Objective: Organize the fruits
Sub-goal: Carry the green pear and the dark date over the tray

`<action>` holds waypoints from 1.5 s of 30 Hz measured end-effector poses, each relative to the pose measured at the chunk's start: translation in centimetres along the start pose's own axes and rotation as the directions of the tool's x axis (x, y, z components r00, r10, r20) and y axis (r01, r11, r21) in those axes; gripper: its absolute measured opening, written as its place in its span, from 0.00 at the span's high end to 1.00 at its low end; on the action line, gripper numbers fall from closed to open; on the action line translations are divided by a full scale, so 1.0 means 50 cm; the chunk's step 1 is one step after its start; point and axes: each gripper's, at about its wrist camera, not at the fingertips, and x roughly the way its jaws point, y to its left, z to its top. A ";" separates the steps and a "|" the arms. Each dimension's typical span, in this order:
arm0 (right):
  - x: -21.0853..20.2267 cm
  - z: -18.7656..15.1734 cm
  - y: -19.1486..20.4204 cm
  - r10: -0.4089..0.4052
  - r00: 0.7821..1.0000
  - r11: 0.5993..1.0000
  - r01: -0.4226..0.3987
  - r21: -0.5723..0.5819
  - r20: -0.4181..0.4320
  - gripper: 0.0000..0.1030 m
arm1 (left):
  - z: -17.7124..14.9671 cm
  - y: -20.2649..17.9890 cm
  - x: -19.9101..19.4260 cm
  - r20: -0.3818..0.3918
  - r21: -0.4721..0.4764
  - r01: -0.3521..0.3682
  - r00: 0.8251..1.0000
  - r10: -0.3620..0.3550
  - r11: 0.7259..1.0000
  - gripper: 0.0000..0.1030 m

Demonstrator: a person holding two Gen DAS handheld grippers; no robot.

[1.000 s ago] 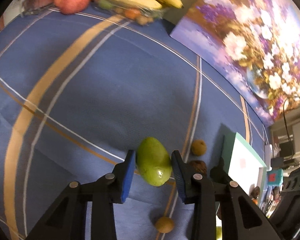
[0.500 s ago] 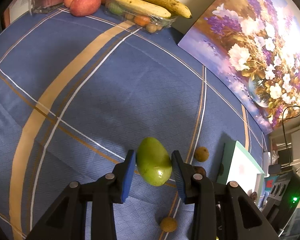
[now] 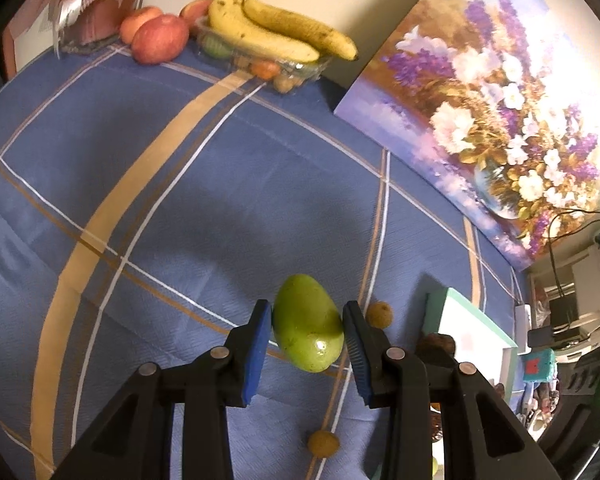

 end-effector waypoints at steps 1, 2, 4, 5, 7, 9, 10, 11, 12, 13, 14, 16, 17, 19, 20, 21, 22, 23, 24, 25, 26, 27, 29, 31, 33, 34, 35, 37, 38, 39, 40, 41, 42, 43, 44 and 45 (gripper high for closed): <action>-0.011 0.003 -0.008 -0.011 1.000 1.000 0.011 0.010 0.008 0.64 | 0.000 -0.003 -0.004 0.004 0.005 0.003 1.000 -0.003 1.000 0.62; -0.018 0.005 -0.015 -0.017 1.000 1.000 0.017 0.019 0.010 0.64 | 0.000 -0.008 -0.008 0.007 0.010 0.006 1.000 -0.006 1.000 0.62; -0.031 0.008 -0.031 -0.029 0.999 0.999 0.028 0.039 0.019 0.64 | -0.003 -0.020 -0.016 0.013 0.023 0.013 1.000 -0.014 1.000 0.62; -0.037 0.008 -0.038 -0.036 0.999 0.998 0.035 0.045 0.023 0.64 | -0.005 -0.027 -0.019 0.016 0.030 0.016 1.000 -0.016 0.999 0.62; -0.052 0.010 -0.058 -0.064 0.997 0.996 0.062 0.061 0.034 0.64 | -0.008 -0.041 -0.023 0.019 0.046 0.021 1.000 -0.022 0.999 0.62; -0.062 0.012 -0.070 -0.088 0.995 0.993 0.084 0.078 0.042 0.64 | -0.014 -0.060 -0.027 0.020 0.067 0.028 0.999 -0.029 0.997 0.62; -0.066 0.015 -0.076 -0.097 0.994 0.992 0.093 0.085 0.045 0.64 | -0.017 -0.068 -0.028 0.020 0.077 0.030 0.999 -0.032 0.997 0.62; -0.073 0.015 -0.084 -0.108 0.993 0.990 0.103 0.093 0.048 0.64 | -0.022 -0.079 -0.030 0.020 0.092 0.034 0.999 -0.036 0.995 0.62; -0.082 0.015 -0.096 -0.123 0.991 0.988 0.117 0.103 0.052 0.64 | -0.025 -0.087 -0.031 0.019 0.102 0.037 0.999 -0.039 0.994 0.62; -0.089 0.015 -0.104 -0.133 0.990 0.986 0.126 0.109 0.055 0.64 | -0.028 -0.095 -0.031 0.016 0.112 0.040 0.999 -0.042 0.993 0.62; -0.096 0.015 -0.115 -0.144 0.988 0.984 0.136 0.116 0.059 0.64 | -0.032 -0.104 -0.029 0.011 0.123 0.045 0.999 -0.047 0.991 0.62; -0.111 0.014 -0.137 -0.168 0.984 0.979 0.158 0.129 0.067 0.64 | -0.042 -0.123 -0.023 -0.011 0.143 0.068 0.998 -0.067 0.987 0.62; -0.119 0.012 -0.148 -0.177 0.982 0.977 0.167 0.134 0.069 0.64 | -0.046 -0.131 -0.020 -0.021 0.149 0.078 0.997 -0.076 0.986 0.62; -0.136 0.014 -0.174 -0.202 0.977 0.970 0.189 0.152 0.071 0.64 | -0.054 -0.147 -0.014 -0.035 0.164 0.089 0.996 -0.085 0.982 0.62; -0.145 0.014 -0.187 -0.211 0.975 0.967 0.198 0.163 0.071 0.64 | -0.062 -0.161 -0.013 -0.041 0.183 0.091 0.996 -0.085 0.979 0.62; -0.152 0.013 -0.201 -0.222 0.973 0.962 0.208 0.177 0.068 0.64 | -0.067 -0.171 -0.010 -0.043 0.197 0.090 0.996 -0.083 0.976 0.62; -0.159 0.013 -0.216 -0.231 0.971 0.957 0.214 0.194 0.066 0.64 | -0.073 -0.181 -0.009 -0.045 0.211 0.090 0.996 -0.083 0.973 0.62; -0.166 0.013 -0.229 -0.239 0.969 0.953 0.221 0.208 0.066 0.64 | -0.082 -0.196 -0.006 -0.047 0.233 0.096 0.995 -0.088 0.968 0.62; -0.173 0.013 -0.241 -0.249 0.966 0.948 0.229 0.221 0.067 0.64 | -0.087 -0.206 -0.003 -0.050 0.246 0.104 0.994 -0.094 0.964 0.62; -0.179 0.013 -0.254 -0.261 0.963 0.942 0.238 0.236 0.069 0.64 | -0.095 -0.219 0.002 -0.055 0.264 0.114 0.993 -0.103 0.958 0.62; -0.184 0.014 -0.264 -0.269 0.961 0.937 0.245 0.249 0.069 0.64 | -0.101 -0.230 0.007 -0.058 0.279 0.118 0.993 -0.106 0.953 0.62; -0.189 0.014 -0.275 -0.275 0.959 0.932 0.248 0.265 0.069 0.63 | -0.106 -0.239 0.012 -0.057 0.292 0.115 0.993 -0.103 0.949 0.62; -0.195 0.014 -0.299 -0.272 0.959 0.924 0.239 0.297 0.075 0.63 | -0.118 -0.262 0.024 -0.054 0.328 0.105 0.994 -0.092 0.939 0.62; -0.199 0.013 -0.314 -0.268 0.960 0.922 0.231 0.310 0.084 0.63 | -0.127 -0.277 0.036 -0.048 0.353 0.104 0.994 -0.093 0.930 0.62; -0.197 0.015 -0.323 -0.268 0.958 0.923 0.227 0.311 0.096 0.63 | -0.136 -0.292 0.052 -0.041 0.379 0.099 0.995 -0.091 0.920 0.62; -0.195 0.016 -0.328 -0.268 0.958 0.924 0.224 0.309 0.107 0.63 | -0.138 -0.298 0.058 -0.035 0.386 0.097 0.995 -0.091 0.917 0.62; -0.194 0.015 -0.330 -0.268 0.957 0.925 0.223 0.308 0.113 0.63 | -0.142 -0.304 0.065 -0.019 0.395 0.084 0.996 -0.083 0.915 0.62; -0.185 0.014 -0.338 -0.264 0.956 0.927 0.216 0.307 0.125 0.63 | -0.148 -0.312 0.070 0.019 0.416 0.058 0.997 -0.073 0.908 0.62; -0.179 0.015 -0.341 -0.261 0.957 0.928 0.213 0.305 0.125 0.63 | -0.150 -0.315 0.073 0.028 0.425 0.056 0.997 -0.076 0.904 0.62; -0.174 0.015 -0.344 -0.260 0.958 0.929 0.213 0.304 0.125 0.63 | -0.152 -0.318 0.077 0.036 0.435 0.059 0.996 -0.083 0.899 0.62; -0.168 0.014 -0.347 -0.264 0.956 0.928 0.217 0.303 0.126 0.63 | -0.153 -0.321 0.081 0.039 0.441 0.063 0.995 -0.090 0.895 0.62; -0.164 0.014 -0.349 -0.270 0.955 0.927 0.222 0.302 0.125 0.63 | -0.156 -0.324 0.086 0.040 0.447 0.069 0.995 -0.097 0.892 0.62; -0.160 0.014 -0.351 -0.275 0.953 0.926 0.227 0.301 0.125 0.63 | -0.158 -0.325 0.091 0.042 0.452 0.074 0.994 -0.104 0.889 0.62; -0.156 0.013 -0.353 -0.276 0.953 0.926 0.229 0.300 0.126 0.63 | -0.160 -0.328 0.096 0.043 0.457 0.075 0.993 -0.106 0.886 0.62; -0.152 0.014 -0.356 -0.273 0.954 0.927 0.226 0.298 0.126 0.63 | -0.163 -0.330 0.101 0.042 0.464 0.073 0.994 -0.104 0.883 0.62; -0.148 0.014 -0.358 -0.266 0.956 0.929 0.220 0.298 0.123 0.63 | -0.166 -0.333 0.107 0.043 0.471 0.069 0.994 -0.100 0.880 0.62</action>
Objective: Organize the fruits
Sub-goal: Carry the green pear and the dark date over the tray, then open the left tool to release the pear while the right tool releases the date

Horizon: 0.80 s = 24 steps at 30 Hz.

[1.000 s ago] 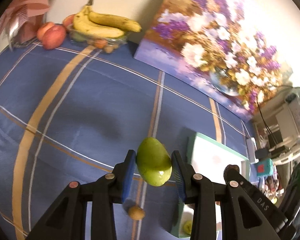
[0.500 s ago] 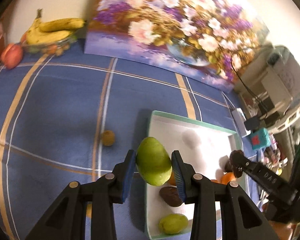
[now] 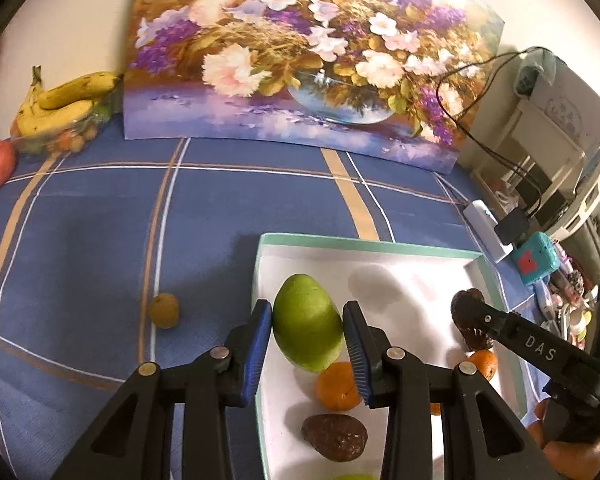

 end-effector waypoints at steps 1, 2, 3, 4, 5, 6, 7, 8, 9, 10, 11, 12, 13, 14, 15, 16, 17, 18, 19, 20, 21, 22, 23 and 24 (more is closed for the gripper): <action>0.005 0.000 -0.001 0.005 1.000 1.000 -0.005 0.001 -0.007 0.63 | -0.002 -0.003 0.005 -0.002 0.004 -0.004 1.000 0.004 1.000 0.62; 0.009 -0.001 -0.001 0.005 1.000 1.000 -0.004 0.003 -0.012 0.63 | -0.005 -0.004 0.011 -0.010 0.007 -0.011 1.000 0.011 1.000 0.62; 0.012 -0.002 -0.002 0.001 1.000 1.000 -0.001 0.003 -0.016 0.63 | -0.007 -0.004 0.016 -0.015 0.006 -0.012 1.000 0.012 1.000 0.62; 0.017 -0.003 -0.002 -0.003 1.000 1.000 0.004 0.002 -0.021 0.63 | -0.010 -0.005 0.018 -0.018 0.005 -0.011 1.000 0.012 1.000 0.62; 0.021 -0.005 -0.001 -0.005 1.000 1.000 0.005 0.000 -0.025 0.63 | -0.012 -0.006 0.022 -0.023 0.008 -0.012 1.000 0.012 1.000 0.62; 0.024 -0.005 -0.001 -0.007 1.000 1.000 0.007 -0.001 -0.028 0.63 | -0.014 -0.007 0.024 -0.026 0.012 -0.015 1.000 0.015 1.000 0.62; 0.027 -0.007 0.000 -0.013 0.999 1.000 0.012 -0.005 -0.034 0.63 | -0.016 -0.008 0.027 -0.032 0.015 -0.018 0.999 0.018 1.000 0.62; 0.030 -0.009 0.000 -0.017 0.999 1.000 0.017 -0.008 -0.039 0.63 | -0.017 -0.009 0.030 -0.037 0.015 -0.018 0.999 0.018 1.000 0.62; 0.033 -0.010 -0.001 -0.019 0.999 1.000 0.019 -0.010 -0.045 0.63 | -0.019 -0.010 0.031 -0.042 0.014 -0.017 0.999 0.017 1.000 0.62; 0.036 -0.012 -0.001 -0.021 0.998 1.000 0.020 -0.010 -0.053 0.63 | -0.021 -0.009 0.033 -0.046 0.014 -0.017 0.999 0.018 1.000 0.62; 0.040 -0.014 -0.002 -0.024 0.998 1.000 0.023 -0.010 -0.061 0.63 | -0.022 -0.009 0.037 -0.052 0.015 -0.023 0.998 0.024 1.000 0.62; 0.042 -0.015 -0.002 -0.027 0.997 1.000 0.026 -0.011 -0.067 0.63 | -0.022 -0.009 0.038 -0.057 0.015 -0.027 0.998 0.028 1.000 0.62; 0.046 -0.017 -0.002 -0.032 0.997 0.999 0.032 -0.012 -0.073 0.63 | -0.022 -0.009 0.041 -0.063 0.014 -0.030 0.998 0.031 0.999 0.62; 0.048 -0.019 -0.002 -0.036 0.996 0.999 0.035 -0.014 -0.079 0.63 | -0.023 -0.006 0.044 -0.070 0.008 -0.032 0.997 0.032 0.999 0.62; 0.050 -0.020 -0.002 -0.038 0.996 0.999 0.037 -0.015 -0.083 0.63 | -0.023 -0.004 0.045 -0.076 0.002 -0.032 0.997 0.032 0.999 0.62; 0.052 -0.022 -0.002 -0.042 0.995 0.999 0.040 -0.016 -0.087 0.63 | -0.024 -0.002 0.047 -0.081 -0.002 -0.033 0.996 0.033 0.999 0.62; 0.054 -0.023 -0.002 -0.044 0.995 0.999 0.043 -0.017 -0.089 0.63 | -0.024 0.000 0.049 -0.089 -0.007 -0.034 0.995 0.033 0.999 0.62; 0.055 -0.024 -0.002 -0.046 0.995 0.999 0.044 -0.017 -0.091 0.63 | -0.025 0.001 0.048 -0.089 -0.010 -0.032 0.996 0.031 0.999 0.62; 0.057 -0.025 -0.002 -0.047 0.994 0.999 0.045 -0.018 -0.094 0.63 | -0.024 0.001 0.048 -0.089 -0.011 -0.031 0.996 0.030 0.999 0.62; 0.058 -0.026 -0.002 -0.047 0.994 0.999 0.045 -0.017 -0.097 0.63 | -0.023 0.000 0.047 -0.092 -0.011 -0.031 0.995 0.030 0.999 0.62; 0.060 -0.027 -0.003 -0.047 0.994 0.999 0.046 -0.017 -0.100 0.63 | -0.022 -0.001 0.047 -0.094 -0.011 -0.030 0.995 0.029 0.999 0.62; 0.061 -0.028 -0.003 -0.049 0.994 0.999 0.047 -0.017 -0.103 0.63 | -0.021 -0.002 0.047 -0.096 -0.010 -0.030 0.995 0.028 1.000 0.62; 0.062 -0.028 -0.003 -0.050 0.993 0.999 0.049 -0.017 -0.104 0.63 | -0.022 -0.003 0.048 -0.099 -0.007 -0.028 0.995 0.027 1.000 0.62; 0.062 -0.028 -0.002 -0.052 0.993 0.999 0.050 -0.017 -0.105 0.63 | -0.022 -0.004 0.049 -0.102 -0.007 -0.027 0.994 0.026 1.000 0.62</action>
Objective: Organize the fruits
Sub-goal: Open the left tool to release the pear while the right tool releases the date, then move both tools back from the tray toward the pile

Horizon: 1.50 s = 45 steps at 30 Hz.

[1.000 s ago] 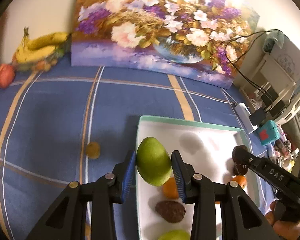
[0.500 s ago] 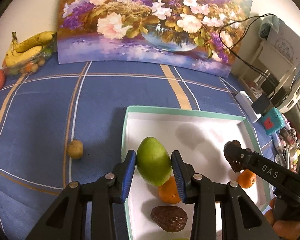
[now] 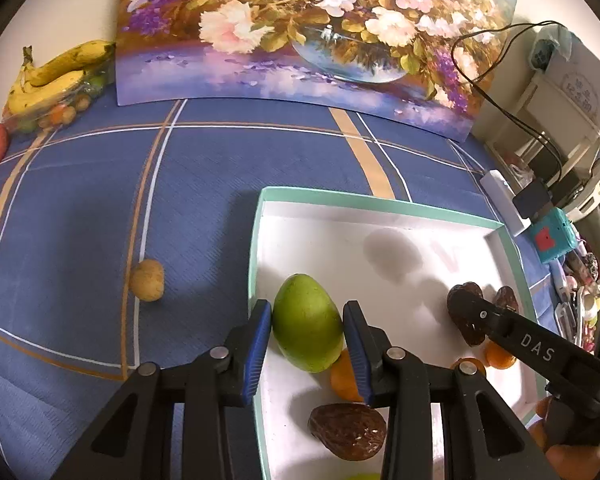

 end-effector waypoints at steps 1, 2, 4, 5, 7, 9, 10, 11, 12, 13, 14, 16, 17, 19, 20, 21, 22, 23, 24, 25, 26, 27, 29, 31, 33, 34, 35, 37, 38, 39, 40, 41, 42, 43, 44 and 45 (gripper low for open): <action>0.000 0.000 0.000 0.000 1.000 1.000 0.000 -0.001 0.000 0.63 | 0.000 0.000 0.001 -0.002 0.000 0.003 1.000 -0.003 1.000 0.62; 0.000 0.000 0.001 -0.001 1.000 1.000 0.001 -0.002 -0.001 0.63 | 0.000 0.000 0.001 -0.004 0.000 0.003 1.000 -0.003 1.000 0.61; 0.002 0.000 0.002 -0.009 1.000 1.000 0.009 -0.006 -0.005 0.63 | 0.000 0.000 0.002 -0.006 0.000 0.003 1.000 -0.003 1.000 0.61; 0.003 0.000 0.001 -0.010 1.000 1.000 0.010 -0.006 -0.007 0.63 | 0.000 0.000 0.002 -0.009 0.001 0.003 1.000 -0.003 1.000 0.61; 0.004 0.000 0.000 -0.010 1.000 1.000 0.010 -0.002 -0.008 0.63 | 0.000 -0.001 0.003 -0.014 0.002 0.002 1.000 -0.002 1.000 0.60; 0.002 0.001 0.000 -0.014 1.000 1.000 0.014 -0.003 -0.008 0.63 | 0.002 -0.002 0.003 -0.025 0.008 0.006 1.000 -0.005 1.000 0.60; 0.001 0.002 0.001 -0.015 1.000 1.000 0.015 -0.005 -0.006 0.62 | 0.002 -0.003 0.001 -0.028 0.011 0.011 1.000 -0.011 1.000 0.60; 0.000 0.002 0.002 -0.014 1.000 1.000 0.014 -0.006 -0.007 0.61 | 0.003 -0.004 -0.002 -0.028 0.015 0.014 1.000 -0.014 1.000 0.60; 0.000 0.002 0.002 -0.013 1.000 1.000 0.013 -0.006 -0.008 0.56 | 0.006 -0.005 -0.008 -0.023 0.017 0.016 1.000 -0.015 1.000 0.60; -0.002 0.002 0.003 -0.012 1.000 1.000 0.012 -0.005 -0.010 0.55 | 0.007 -0.005 -0.012 -0.022 0.018 0.018 1.000 -0.017 1.000 0.60; -0.006 0.003 0.005 -0.012 1.000 1.000 0.012 -0.006 -0.011 0.55 | 0.011 -0.006 -0.020 -0.020 0.018 0.022 1.000 -0.022 1.000 0.60; -0.021 0.005 0.009 -0.016 1.000 1.000 0.016 -0.010 0.000 0.55 | 0.015 -0.005 -0.030 -0.017 0.017 0.025 1.000 -0.025 1.000 0.60; -0.032 0.008 0.013 -0.020 1.000 1.000 0.020 -0.015 0.009 0.55 | 0.017 -0.004 -0.038 -0.016 0.016 0.028 1.000 -0.027 0.999 0.60; -0.050 0.012 0.021 -0.022 1.000 0.999 0.023 -0.024 0.021 0.55 | 0.022 0.000 -0.051 -0.020 0.010 0.020 1.000 -0.020 1.000 0.60; -0.059 0.013 0.026 -0.022 0.999 0.999 0.023 -0.031 0.023 0.55 | 0.025 0.004 -0.059 -0.030 0.002 0.006 1.000 -0.006 1.000 0.60; -0.065 0.013 0.031 -0.024 0.999 0.999 0.025 -0.036 0.022 0.54 | 0.025 0.008 -0.063 -0.037 -0.004 -0.004 0.999 0.004 1.000 0.59; -0.072 0.012 0.037 -0.031 0.999 0.998 0.032 -0.046 0.017 0.52 | 0.026 0.013 -0.067 -0.045 -0.011 -0.014 0.999 0.014 1.000 0.56; -0.075 0.010 0.041 -0.037 0.999 0.998 0.038 -0.052 0.013 0.50 | 0.025 0.023 -0.072 -0.055 -0.024 -0.028 0.998 0.027 0.999 0.51; -0.078 0.007 0.046 -0.049 0.999 0.997 0.050 -0.062 0.004 0.46 | 0.024 0.030 -0.075 -0.061 -0.034 -0.037 0.998 0.035 0.999 0.49; -0.080 0.003 0.050 -0.056 0.998 0.996 0.056 -0.069 -0.001 0.45 | 0.022 0.037 -0.078 -0.066 -0.043 -0.045 0.997 0.042 0.998 0.48; -0.082 -0.001 0.054 -0.061 0.998 0.995 0.060 -0.078 -0.006 0.45 | 0.019 0.049 -0.081 -0.072 -0.059 -0.061 0.996 0.057 0.996 0.47; -0.083 -0.005 0.057 -0.064 0.998 0.995 0.063 -0.083 -0.010 0.45 | 0.017 0.057 -0.084 -0.076 -0.069 -0.074 0.995 0.068 0.995 0.46; -0.083 -0.013 0.066 -0.068 0.998 0.993 0.066 -0.098 -0.017 0.41 | 0.013 0.075 -0.089 -0.081 -0.086 -0.109 0.991 0.102 0.990 0.38; -0.082 -0.021 0.074 -0.070 0.997 0.992 0.067 -0.105 -0.023 0.33 | 0.008 0.089 -0.095 -0.081 -0.096 -0.152 0.986 0.144 0.984 0.32; -0.079 -0.027 0.080 -0.071 0.997 0.992 0.067 -0.107 -0.032 0.30 | 0.005 0.106 -0.102 -0.080 -0.111 -0.179 0.982 0.170 0.978 0.27; -0.077 -0.030 0.084 -0.070 0.997 0.992 0.066 -0.110 -0.040 0.30 | 0.002 0.119 -0.109 -0.077 -0.127 -0.183 0.982 0.174 0.975 0.26; -0.074 -0.035 0.088 -0.069 0.996 0.991 0.063 -0.114 -0.048 0.30 | 0.000 0.128 -0.115 -0.075 -0.139 -0.184 0.982 0.175 0.973 0.26; -0.071 -0.042 0.092 -0.068 0.996 0.991 0.061 -0.117 -0.058 0.29 | -0.003 0.142 -0.124 -0.071 -0.158 -0.192 0.981 0.183 0.969 0.23; -0.071 -0.045 0.094 -0.071 0.996 0.991 0.063 -0.118 -0.061 0.29 | -0.006 0.150 -0.131 -0.068 -0.166 -0.201 0.979 0.192 0.965 0.18; -0.072 -0.048 0.095 -0.076 0.995 0.991 0.068 -0.119 -0.062 0.28 | -0.006 0.155 -0.136 -0.066 -0.172 -0.207 0.978 0.199 0.963 0.16; -0.073 -0.052 0.097 -0.081 0.995 0.990 0.073 -0.120 -0.060 0.27 | -0.008 0.161 -0.143 -0.064 -0.178 -0.214 0.976 0.206 0.961 0.13; -0.075 -0.056 0.098 -0.082 0.995 0.990 0.075 -0.120 -0.059 0.26 | -0.010 0.168 -0.151 -0.063 -0.185 -0.221 0.975 0.213 0.957 0.12; -0.075 -0.058 0.099 -0.081 0.995 0.990 0.073 -0.120 -0.059 0.21 | -0.010 0.172 -0.155 -0.062 -0.189 -0.227 0.974 0.219 0.955 0.11; -0.076 -0.062 0.101 -0.077 0.995 0.990 0.070 -0.120 -0.060 0.15 | -0.011 0.176 -0.160 -0.060 -0.191 -0.236 0.972 0.228 0.953 0.11; -0.077 -0.066 0.101 -0.073 0.996 0.991 0.066 -0.118 -0.057 0.14 | -0.013 0.180 -0.166 -0.058 -0.191 -0.247 0.969 0.240 0.950 0.09; -0.079 -0.069 0.102 -0.073 0.996 0.991 0.066 -0.118 -0.055 0.14 | -0.015 0.184 -0.172 -0.055 -0.192 -0.259 0.966 0.253 0.947 0.08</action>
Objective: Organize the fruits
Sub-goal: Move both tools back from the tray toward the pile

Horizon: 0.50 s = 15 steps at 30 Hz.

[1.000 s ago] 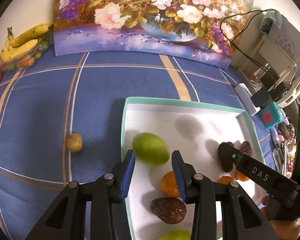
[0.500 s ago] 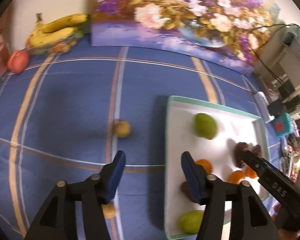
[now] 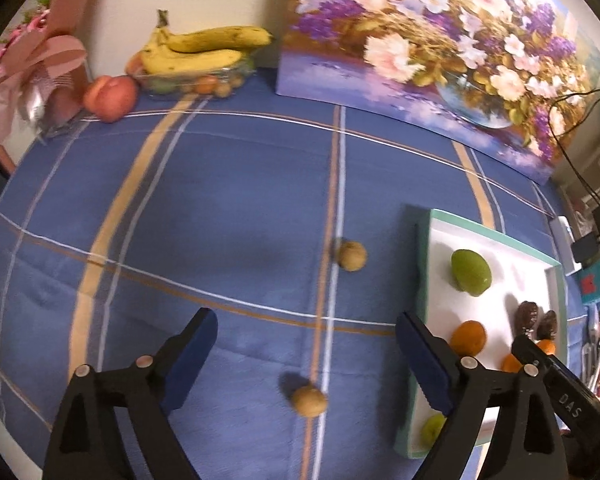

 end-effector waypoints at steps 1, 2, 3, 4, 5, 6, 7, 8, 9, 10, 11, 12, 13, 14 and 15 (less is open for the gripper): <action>-0.002 -0.005 0.002 -0.002 1.000 1.000 0.002 -0.002 0.002 0.14 | 0.000 0.004 -0.003 0.004 -0.001 -0.004 1.000 0.004 1.000 0.05; -0.004 -0.009 0.004 -0.004 1.000 1.000 0.004 -0.005 0.005 0.14 | -0.002 0.009 -0.008 0.010 -0.005 -0.005 1.000 0.005 1.000 0.05; -0.006 -0.013 0.006 -0.004 1.000 1.000 0.004 -0.008 0.008 0.14 | -0.003 0.012 -0.011 0.013 -0.008 -0.006 1.000 0.006 1.000 0.05; -0.010 -0.019 0.009 -0.001 1.000 1.000 0.001 -0.010 0.014 0.14 | -0.005 0.017 -0.015 0.017 -0.011 -0.008 1.000 0.008 1.000 0.04; -0.013 -0.024 0.012 0.002 1.000 1.000 -0.002 -0.011 0.019 0.14 | -0.007 0.019 -0.018 0.022 -0.012 -0.011 1.000 0.011 1.000 0.02; -0.016 -0.029 0.014 0.003 1.000 1.000 -0.003 -0.010 0.022 0.14 | -0.009 0.021 -0.021 0.027 -0.013 -0.013 1.000 0.014 1.000 0.01; -0.019 -0.035 0.017 0.004 1.000 1.000 -0.004 -0.008 0.026 0.14 | -0.011 0.024 -0.025 0.034 -0.015 -0.015 0.999 0.015 1.000 0.00; -0.021 -0.039 0.020 0.004 1.000 1.000 -0.004 -0.008 0.030 0.13 | -0.016 0.029 -0.031 0.044 -0.019 -0.016 0.999 0.017 1.000 0.00; -0.023 -0.044 0.024 0.005 0.999 1.000 -0.004 -0.011 0.033 0.12 | -0.019 0.033 -0.035 0.048 -0.022 -0.016 0.999 0.017 1.000 0.00; -0.026 -0.049 0.028 0.005 0.999 1.000 -0.005 -0.016 0.035 0.11 | -0.021 0.037 -0.038 0.051 -0.027 -0.016 0.999 0.017 1.000 0.00; -0.027 -0.053 0.032 0.008 0.999 1.000 -0.007 -0.022 0.036 0.10 | -0.026 0.045 -0.044 0.059 -0.037 -0.017 0.998 0.019 0.999 0.00; -0.030 -0.057 0.036 0.012 0.999 1.000 -0.011 -0.027 0.038 0.08 | -0.028 0.051 -0.048 0.065 -0.046 -0.018 0.998 0.021 0.999 0.00; -0.033 -0.061 0.039 0.017 0.999 0.999 -0.016 -0.032 0.041 0.08 | -0.030 0.057 -0.051 0.070 -0.056 -0.020 0.997 0.024 0.998 0.00; -0.035 -0.064 0.042 0.023 0.999 0.999 -0.022 -0.036 0.044 0.08 | -0.033 0.066 -0.056 0.075 -0.072 -0.020 0.997 0.026 0.997 0.00; -0.038 -0.065 0.046 0.029 0.998 0.999 -0.027 -0.039 0.047 0.08 | -0.035 0.072 -0.059 0.078 -0.081 -0.019 0.997 0.026 0.997 0.00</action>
